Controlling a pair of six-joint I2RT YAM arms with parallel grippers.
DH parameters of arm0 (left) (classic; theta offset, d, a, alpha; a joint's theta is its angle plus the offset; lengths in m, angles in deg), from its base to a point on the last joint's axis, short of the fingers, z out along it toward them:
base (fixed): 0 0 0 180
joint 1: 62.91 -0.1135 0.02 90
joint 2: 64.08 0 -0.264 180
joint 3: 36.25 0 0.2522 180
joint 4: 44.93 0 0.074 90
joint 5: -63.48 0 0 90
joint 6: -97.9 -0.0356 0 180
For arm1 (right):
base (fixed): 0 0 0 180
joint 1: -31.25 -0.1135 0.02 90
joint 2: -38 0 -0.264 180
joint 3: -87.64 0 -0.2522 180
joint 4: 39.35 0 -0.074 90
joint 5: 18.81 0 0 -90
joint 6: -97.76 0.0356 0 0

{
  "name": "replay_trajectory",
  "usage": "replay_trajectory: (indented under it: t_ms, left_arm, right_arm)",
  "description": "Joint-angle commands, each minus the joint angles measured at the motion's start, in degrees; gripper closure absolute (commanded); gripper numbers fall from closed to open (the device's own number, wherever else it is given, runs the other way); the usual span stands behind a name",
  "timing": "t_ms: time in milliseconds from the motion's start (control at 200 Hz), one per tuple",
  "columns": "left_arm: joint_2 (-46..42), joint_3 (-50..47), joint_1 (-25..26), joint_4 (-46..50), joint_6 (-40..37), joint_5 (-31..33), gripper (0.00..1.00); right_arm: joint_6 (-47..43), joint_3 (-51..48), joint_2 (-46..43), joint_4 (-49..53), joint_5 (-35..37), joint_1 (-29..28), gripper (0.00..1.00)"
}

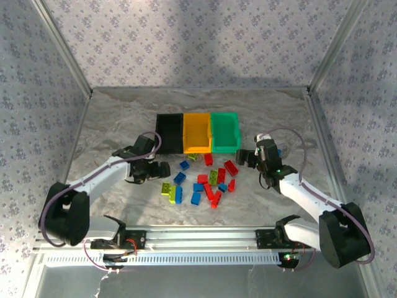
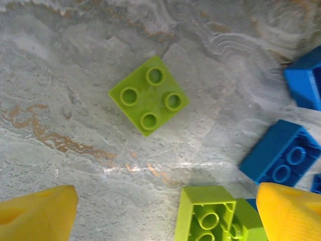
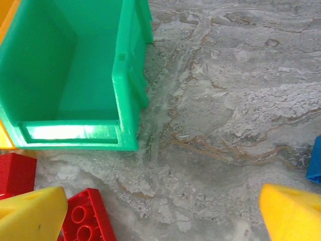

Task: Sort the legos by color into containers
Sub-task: Pick up the lego from the center of the table.

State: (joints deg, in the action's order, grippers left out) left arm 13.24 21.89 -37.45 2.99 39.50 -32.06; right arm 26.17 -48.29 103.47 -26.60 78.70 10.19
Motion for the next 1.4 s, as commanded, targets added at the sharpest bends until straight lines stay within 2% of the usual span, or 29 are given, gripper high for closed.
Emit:
replay_trajectory:
  t_ms: [0, 230, 425, 585, 840, 935, 1164, 1239, 1304, 1394]
  left_arm:
    - [2.54, 3.72, 0.72, 3.06, 0.21, 1.57, 0.11]
    - [6.91, 7.02, 1.27, 2.91, 0.19, 4.47, 0.16]
    - [10.95, 10.75, 1.41, 6.32, -0.48, 10.59, 0.22]
    - [13.48, 10.79, 1.36, 2.83, 0.41, 9.14, 0.24]
    - [17.00, 12.13, 1.51, 2.22, 1.58, 9.93, 0.25]
    - [18.16, 12.47, 1.50, 2.26, 1.36, 9.29, 0.35]
    - [17.26, 11.27, 1.68, 1.79, 1.10, 9.25, 0.48]
    - [15.30, 10.45, 1.94, 1.49, 0.97, 9.47, 0.49]
    - [13.26, 9.82, 2.16, 1.42, 0.65, 10.38, 0.54]
    - [10.61, 9.22, 2.33, 1.87, 0.60, 11.14, 0.55]
  right_arm:
    - [-0.79, 2.77, 1.86, 0.86, 2.32, -0.56, 0.00]
    - [-0.93, 3.71, 3.76, 0.65, 2.51, -1.69, 0.00]
    - [-1.12, 4.06, 3.70, 1.11, 3.44, -2.32, 0.00]
    - [-1.10, 4.21, 3.69, 1.46, 3.91, -2.47, 0.00]
    - [-1.10, 4.41, 3.67, 1.71, 4.26, -2.81, 0.00]
    - [-1.08, 4.15, 3.67, 1.57, 4.58, -2.92, 0.00]
    - [-1.10, 4.07, 3.17, 1.84, 5.54, -3.23, 0.00]
    - [-1.10, 4.08, 3.26, 2.17, 6.00, -3.31, 0.00]
    - [-1.10, 4.28, 3.11, 2.35, 6.14, -3.37, 0.00]
    - [-1.10, 4.15, 3.15, 2.15, 6.20, -3.42, 0.00]
